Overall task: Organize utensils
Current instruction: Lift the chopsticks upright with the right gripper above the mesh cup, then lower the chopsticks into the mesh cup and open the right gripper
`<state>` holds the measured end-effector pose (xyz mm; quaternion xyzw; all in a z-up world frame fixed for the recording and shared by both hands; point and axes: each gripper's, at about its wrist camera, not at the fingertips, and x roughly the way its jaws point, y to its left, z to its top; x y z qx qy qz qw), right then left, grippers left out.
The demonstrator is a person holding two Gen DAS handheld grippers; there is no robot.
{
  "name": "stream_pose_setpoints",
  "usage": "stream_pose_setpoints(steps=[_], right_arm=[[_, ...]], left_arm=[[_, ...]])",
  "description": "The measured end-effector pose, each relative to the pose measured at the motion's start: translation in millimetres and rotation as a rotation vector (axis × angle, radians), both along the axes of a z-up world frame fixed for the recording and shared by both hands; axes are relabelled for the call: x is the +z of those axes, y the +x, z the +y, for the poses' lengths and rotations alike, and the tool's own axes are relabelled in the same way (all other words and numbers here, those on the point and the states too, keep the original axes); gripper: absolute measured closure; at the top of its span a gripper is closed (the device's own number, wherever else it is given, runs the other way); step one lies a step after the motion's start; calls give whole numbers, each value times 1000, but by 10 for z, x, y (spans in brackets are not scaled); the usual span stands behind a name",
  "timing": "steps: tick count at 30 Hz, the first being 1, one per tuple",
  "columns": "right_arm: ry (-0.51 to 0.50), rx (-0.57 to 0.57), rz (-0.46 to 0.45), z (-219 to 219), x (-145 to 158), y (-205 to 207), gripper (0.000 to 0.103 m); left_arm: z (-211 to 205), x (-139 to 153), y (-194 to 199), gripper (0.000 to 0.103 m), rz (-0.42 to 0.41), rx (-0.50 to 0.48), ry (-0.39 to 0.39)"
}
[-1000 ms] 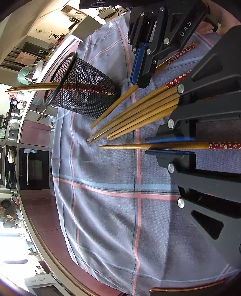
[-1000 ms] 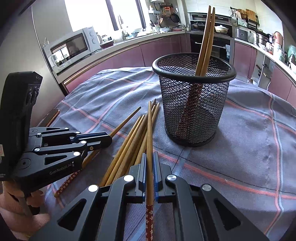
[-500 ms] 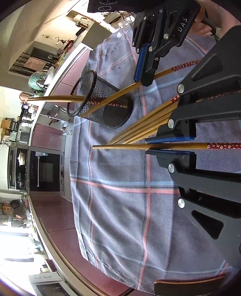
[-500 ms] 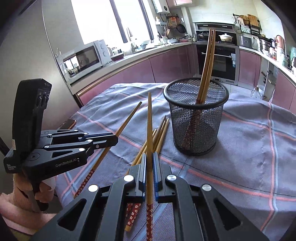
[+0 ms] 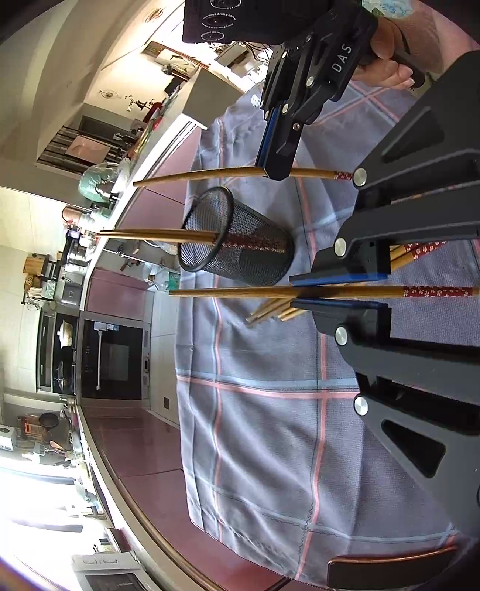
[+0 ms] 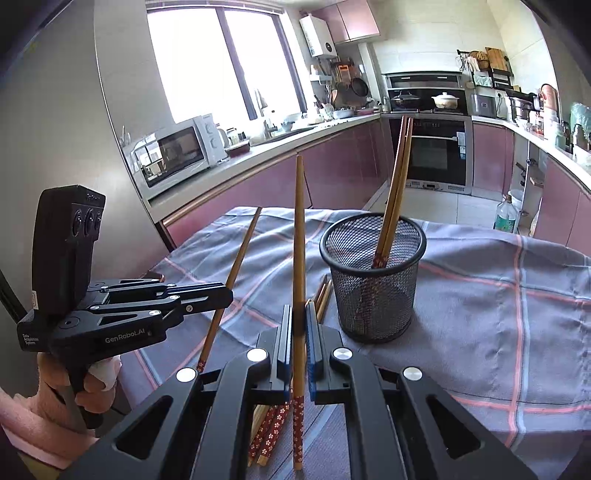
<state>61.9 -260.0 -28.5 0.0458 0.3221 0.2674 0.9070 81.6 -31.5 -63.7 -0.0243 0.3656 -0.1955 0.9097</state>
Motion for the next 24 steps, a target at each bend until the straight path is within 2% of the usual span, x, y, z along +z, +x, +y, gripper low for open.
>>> stream_pose_setpoints(steps=[24], right_arm=[[45, -73, -134, -326, 456, 51, 98]], left_arm=[[-92, 720, 75, 95, -129, -76, -124]])
